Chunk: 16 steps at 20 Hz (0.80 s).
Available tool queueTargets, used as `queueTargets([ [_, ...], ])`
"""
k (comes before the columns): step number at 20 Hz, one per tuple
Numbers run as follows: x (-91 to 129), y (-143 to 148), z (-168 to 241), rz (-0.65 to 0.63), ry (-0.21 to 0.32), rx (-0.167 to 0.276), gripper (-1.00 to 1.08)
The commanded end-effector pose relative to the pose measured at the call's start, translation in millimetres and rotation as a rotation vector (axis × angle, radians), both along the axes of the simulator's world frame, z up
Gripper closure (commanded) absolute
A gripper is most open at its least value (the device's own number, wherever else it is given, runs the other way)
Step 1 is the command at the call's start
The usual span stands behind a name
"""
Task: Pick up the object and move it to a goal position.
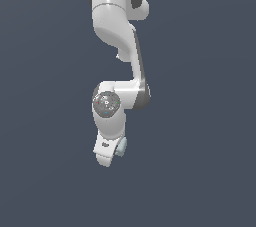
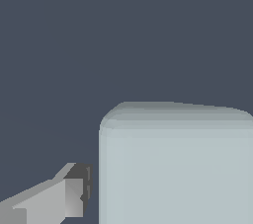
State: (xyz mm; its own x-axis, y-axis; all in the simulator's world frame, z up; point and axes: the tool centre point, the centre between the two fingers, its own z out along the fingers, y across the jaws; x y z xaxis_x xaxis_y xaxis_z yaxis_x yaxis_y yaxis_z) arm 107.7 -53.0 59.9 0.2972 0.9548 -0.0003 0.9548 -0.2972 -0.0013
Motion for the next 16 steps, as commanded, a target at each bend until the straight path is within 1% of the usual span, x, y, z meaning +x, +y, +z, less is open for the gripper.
queueTargets([
  [1, 0.8, -0.2, 1.1, 0.0, -0.001, 0.0, 1.08],
  [16, -1.6, 1.4, 5.9, 0.0, -0.001, 0.0, 1.08],
])
